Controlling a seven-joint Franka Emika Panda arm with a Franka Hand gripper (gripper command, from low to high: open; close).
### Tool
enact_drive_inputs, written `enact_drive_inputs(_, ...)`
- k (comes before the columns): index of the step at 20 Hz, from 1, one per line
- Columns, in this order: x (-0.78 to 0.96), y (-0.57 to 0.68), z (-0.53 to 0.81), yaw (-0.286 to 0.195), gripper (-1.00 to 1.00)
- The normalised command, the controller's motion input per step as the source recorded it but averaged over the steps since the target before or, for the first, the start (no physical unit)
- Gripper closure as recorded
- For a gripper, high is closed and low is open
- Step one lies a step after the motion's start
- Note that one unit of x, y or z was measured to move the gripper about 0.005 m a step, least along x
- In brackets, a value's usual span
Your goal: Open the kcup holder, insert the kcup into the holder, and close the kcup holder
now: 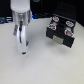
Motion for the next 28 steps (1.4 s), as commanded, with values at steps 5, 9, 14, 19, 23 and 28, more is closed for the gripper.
enact_drive_inputs(5, 0.02, 0.12, 0.0, 0.014, 1.0)
enact_drive_inputs(9, -0.04, -0.03, -0.07, -0.02, -1.0)
enact_drive_inputs(14, -0.09, -0.08, -0.07, -0.051, -1.0)
enact_drive_inputs(19, -0.07, -0.06, -0.12, -0.069, -1.0)
enact_drive_inputs(23, -0.41, -0.14, -0.03, -0.058, -1.0)
enact_drive_inputs(28, -0.19, -0.06, 0.0, -0.084, -1.0)
